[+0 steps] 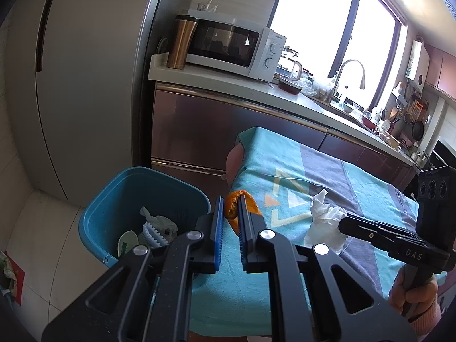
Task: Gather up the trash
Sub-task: 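Carry the orange peel and tissue over to the teal bin, then lower into the bin and open the left gripper while the right gripper releases the tissue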
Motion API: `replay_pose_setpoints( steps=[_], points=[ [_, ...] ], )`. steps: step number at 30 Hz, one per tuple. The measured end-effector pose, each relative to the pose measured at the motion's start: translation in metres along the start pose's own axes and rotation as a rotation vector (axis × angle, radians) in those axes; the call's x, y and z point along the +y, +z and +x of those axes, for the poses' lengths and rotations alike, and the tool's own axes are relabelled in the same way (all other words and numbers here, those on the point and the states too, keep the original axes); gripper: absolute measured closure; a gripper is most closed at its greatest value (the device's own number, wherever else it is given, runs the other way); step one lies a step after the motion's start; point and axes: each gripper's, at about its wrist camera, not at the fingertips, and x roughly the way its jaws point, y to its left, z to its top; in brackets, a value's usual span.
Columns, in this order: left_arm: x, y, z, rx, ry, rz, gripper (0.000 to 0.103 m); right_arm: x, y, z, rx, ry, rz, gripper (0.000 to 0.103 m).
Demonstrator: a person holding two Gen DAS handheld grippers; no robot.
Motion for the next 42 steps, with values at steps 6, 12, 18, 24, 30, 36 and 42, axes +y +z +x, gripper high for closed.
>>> replay_pose_setpoints(
  steps=[6, 12, 18, 24, 30, 36, 42],
  points=[
    [0.006, 0.0, -0.002, -0.001, 0.015, -0.008, 0.093, 0.007, 0.003, 0.007, 0.01, 0.011, -0.015, 0.096],
    [0.012, 0.001, -0.003, -0.002, 0.027, -0.018, 0.093, 0.013, 0.006, 0.014, 0.018, 0.022, -0.022, 0.096],
    [0.018, 0.002, -0.003, -0.006, 0.042, -0.028, 0.093, 0.017, 0.009, 0.022, 0.031, 0.033, -0.032, 0.096],
    [0.027, 0.004, -0.004, -0.012, 0.061, -0.041, 0.093, 0.02, 0.013, 0.031, 0.04, 0.043, -0.041, 0.096],
    [0.036, 0.005, -0.002, -0.012, 0.08, -0.053, 0.093, 0.025, 0.014, 0.04, 0.055, 0.056, -0.053, 0.096],
    [0.044, 0.004, 0.0, -0.006, 0.092, -0.065, 0.093, 0.032, 0.015, 0.05, 0.072, 0.064, -0.065, 0.096],
    [0.051, 0.003, 0.002, -0.001, 0.102, -0.074, 0.093, 0.038, 0.016, 0.058, 0.085, 0.066, -0.074, 0.096]
  ],
)
